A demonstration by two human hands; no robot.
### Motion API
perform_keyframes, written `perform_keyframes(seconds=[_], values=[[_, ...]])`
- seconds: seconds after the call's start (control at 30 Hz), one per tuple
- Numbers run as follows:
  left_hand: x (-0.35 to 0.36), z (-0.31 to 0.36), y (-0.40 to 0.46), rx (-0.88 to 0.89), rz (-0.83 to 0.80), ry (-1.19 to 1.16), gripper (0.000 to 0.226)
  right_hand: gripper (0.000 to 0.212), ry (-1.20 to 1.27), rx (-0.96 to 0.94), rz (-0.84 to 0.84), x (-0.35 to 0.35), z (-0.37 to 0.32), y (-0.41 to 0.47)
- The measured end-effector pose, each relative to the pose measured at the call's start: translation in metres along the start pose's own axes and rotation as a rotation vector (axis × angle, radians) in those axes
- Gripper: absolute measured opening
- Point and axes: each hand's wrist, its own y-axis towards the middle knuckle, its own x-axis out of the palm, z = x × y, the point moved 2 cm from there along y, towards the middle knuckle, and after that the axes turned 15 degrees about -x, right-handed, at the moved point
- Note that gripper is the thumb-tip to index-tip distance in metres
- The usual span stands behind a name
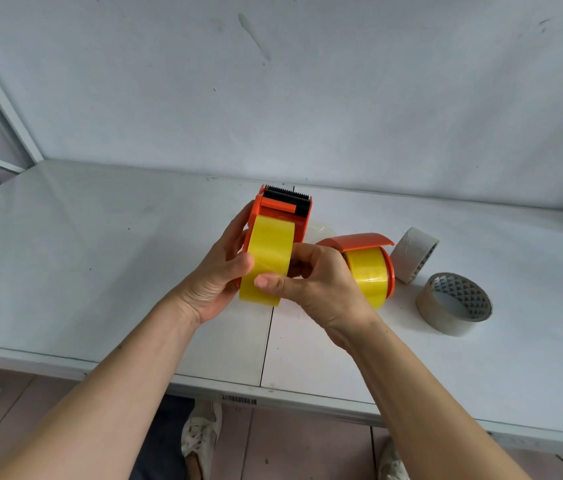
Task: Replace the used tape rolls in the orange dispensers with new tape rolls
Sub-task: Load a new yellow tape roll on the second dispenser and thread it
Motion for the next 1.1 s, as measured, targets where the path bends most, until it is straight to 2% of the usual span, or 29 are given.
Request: perform_keyframes(seconds=[0.17,0.27,0.33,0.4,0.43,0.5,0.53,0.63,0.8,0.87,0.97,1.1], values=[[-0.002,0.001,-0.002,0.003,0.013,-0.009,0.118,0.041,-0.047,-0.025,-0.039,0.002,0.001,-0.002],[-0.003,0.002,-0.002,0.013,-0.016,-0.014,0.113,0.037,-0.094,-0.024,-0.054,0.000,-0.003,-0.001],[-0.006,0.003,-0.004,0.001,-0.047,-0.023,0.114,0.036,-0.118,-0.026,0.061,-0.008,-0.007,0.002],[-0.009,0.003,-0.007,-0.021,-0.084,-0.024,0.113,0.044,-0.124,-0.022,0.257,-0.021,-0.006,0.004],[-0.011,0.002,-0.008,-0.033,-0.096,-0.023,0.113,0.040,-0.146,-0.033,0.338,-0.027,-0.004,0.006],[-0.012,0.001,-0.009,-0.052,-0.113,-0.017,0.114,0.016,-0.272,-0.075,0.422,-0.034,0.001,0.009],[-0.012,0.001,-0.009,-0.058,-0.122,-0.012,0.114,0.007,-0.343,-0.090,0.417,-0.034,0.003,0.009],[-0.009,0.001,-0.012,-0.066,-0.149,-0.008,0.105,0.007,-0.495,-0.100,0.361,-0.029,0.006,0.009],[-0.005,0.003,-0.016,-0.049,-0.170,-0.021,0.097,0.025,-0.597,-0.091,0.297,-0.023,0.003,0.011],[-0.003,0.006,-0.018,-0.032,-0.187,-0.030,0.085,0.033,-0.603,-0.106,0.272,-0.021,-0.001,0.012],[-0.002,0.007,-0.023,-0.015,-0.204,-0.039,0.077,0.017,-0.606,-0.117,0.250,-0.021,-0.005,0.014],[0.000,0.008,-0.025,-0.004,-0.209,-0.073,0.076,0.013,-0.647,-0.212,0.281,-0.018,-0.005,0.013]])
